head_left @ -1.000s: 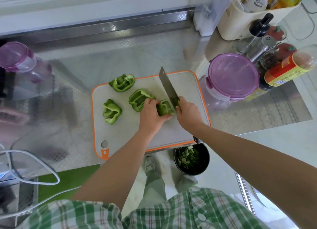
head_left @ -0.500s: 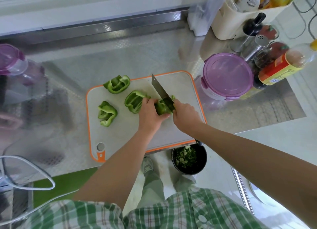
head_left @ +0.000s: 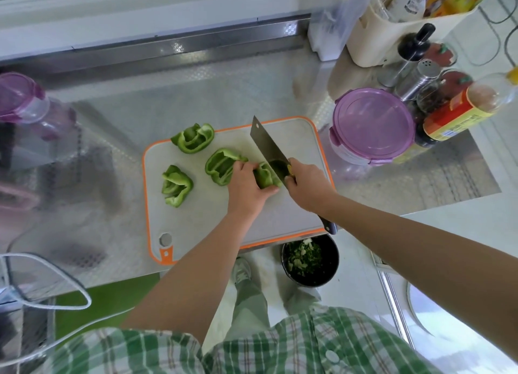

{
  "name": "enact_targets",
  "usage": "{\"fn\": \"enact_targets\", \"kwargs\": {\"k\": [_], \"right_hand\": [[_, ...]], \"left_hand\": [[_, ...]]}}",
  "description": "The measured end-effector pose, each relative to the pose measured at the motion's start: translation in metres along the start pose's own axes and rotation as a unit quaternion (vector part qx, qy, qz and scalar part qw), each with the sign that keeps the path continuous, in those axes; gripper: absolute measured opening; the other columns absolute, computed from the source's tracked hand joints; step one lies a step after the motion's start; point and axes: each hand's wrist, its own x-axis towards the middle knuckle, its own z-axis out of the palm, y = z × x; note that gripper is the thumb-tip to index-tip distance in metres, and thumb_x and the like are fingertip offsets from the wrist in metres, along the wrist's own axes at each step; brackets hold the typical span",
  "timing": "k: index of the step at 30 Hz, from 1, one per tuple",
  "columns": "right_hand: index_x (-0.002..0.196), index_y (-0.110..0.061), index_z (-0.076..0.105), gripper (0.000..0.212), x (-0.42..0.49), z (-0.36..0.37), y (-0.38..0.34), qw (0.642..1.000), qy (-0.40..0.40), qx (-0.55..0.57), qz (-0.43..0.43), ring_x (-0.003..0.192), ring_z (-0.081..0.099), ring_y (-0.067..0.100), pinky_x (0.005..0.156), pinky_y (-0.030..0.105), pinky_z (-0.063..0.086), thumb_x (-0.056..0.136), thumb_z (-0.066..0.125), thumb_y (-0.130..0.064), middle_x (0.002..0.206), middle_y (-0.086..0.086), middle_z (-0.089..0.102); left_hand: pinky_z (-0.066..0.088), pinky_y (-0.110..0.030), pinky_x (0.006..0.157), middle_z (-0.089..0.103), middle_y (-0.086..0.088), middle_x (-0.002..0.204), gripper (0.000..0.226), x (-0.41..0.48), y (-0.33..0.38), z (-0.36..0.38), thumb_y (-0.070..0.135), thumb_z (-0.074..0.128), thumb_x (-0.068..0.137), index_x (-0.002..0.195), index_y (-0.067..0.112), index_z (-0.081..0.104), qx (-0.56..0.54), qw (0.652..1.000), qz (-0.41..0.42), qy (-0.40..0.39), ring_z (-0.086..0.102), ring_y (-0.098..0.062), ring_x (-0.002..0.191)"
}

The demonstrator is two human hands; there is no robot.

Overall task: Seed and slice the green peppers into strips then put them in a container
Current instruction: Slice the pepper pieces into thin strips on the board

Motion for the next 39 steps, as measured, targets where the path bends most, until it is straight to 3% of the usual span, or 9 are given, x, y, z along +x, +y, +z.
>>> {"fn": "enact_targets", "kwargs": {"k": [8,16,21,26,32,39], "right_hand": [[0.1,-0.009,0.043,0.008,-0.005,0.007,0.006,1.0,0.019,0.016,-0.002,0.063,0.049,0.029,0.055,0.033,0.037,0.095,0.044,-0.016,0.069,0.008,0.049],[0.122,-0.008,0.043,0.028,-0.004,0.01,0.0,1.0,-0.011,-0.014,0.005,0.075,0.056,0.035,0.064,0.039,0.047,0.096,0.042,-0.017,0.083,0.014,0.055],[0.126,-0.009,0.04,0.029,-0.001,0.02,-0.005,0.998,-0.007,-0.061,0.009,0.083,0.057,0.037,0.063,0.036,0.039,0.097,0.041,-0.015,0.095,0.018,0.059],[0.136,-0.011,0.037,0.04,-0.003,0.026,0.004,0.999,0.037,-0.003,0.006,0.08,0.059,0.04,0.06,0.036,0.038,0.097,0.042,-0.017,0.091,0.019,0.062],[0.132,-0.011,0.038,0.035,0.002,0.019,-0.002,0.998,0.01,-0.056,0.002,0.087,0.059,0.04,0.066,0.039,0.044,0.098,0.04,-0.018,0.098,0.019,0.061],[0.132,-0.014,0.037,0.035,-0.007,0.017,0.007,0.998,0.006,-0.057,0.003,0.081,0.057,0.037,0.062,0.036,0.038,0.097,0.04,-0.016,0.094,0.017,0.059]], "left_hand": [[0.032,-0.018,0.079,0.042,0.002,0.108,0.065,0.0,0.0,0.001,0.028,0.09,0.065,0.118,0.007,0.059,0.002,1.0,0.006,0.006,0.046,-0.013,0.093],[0.028,-0.015,0.074,0.041,0.002,0.105,0.063,0.0,0.001,0.001,0.026,0.089,0.066,0.118,0.006,0.059,0.0,1.0,0.004,0.005,0.043,-0.011,0.089],[0.03,-0.015,0.074,0.042,0.002,0.106,0.063,-0.001,0.001,0.001,0.027,0.089,0.066,0.118,0.007,0.06,0.0,1.0,0.005,0.004,0.045,-0.011,0.089],[0.033,-0.017,0.08,0.044,0.0,0.11,0.065,-0.002,0.001,0.001,0.028,0.089,0.066,0.12,0.008,0.059,-0.001,1.0,0.004,0.007,0.05,-0.016,0.097],[0.033,-0.018,0.077,0.042,0.0,0.107,0.062,0.0,0.006,-0.002,0.025,0.089,0.066,0.117,0.007,0.06,0.007,1.0,-0.001,-0.005,0.048,-0.015,0.092],[0.035,-0.021,0.077,0.048,-0.004,0.109,0.056,-0.006,0.007,0.005,0.023,0.089,0.066,0.113,0.008,0.061,-0.007,1.0,-0.011,-0.002,0.054,-0.021,0.096]]}}
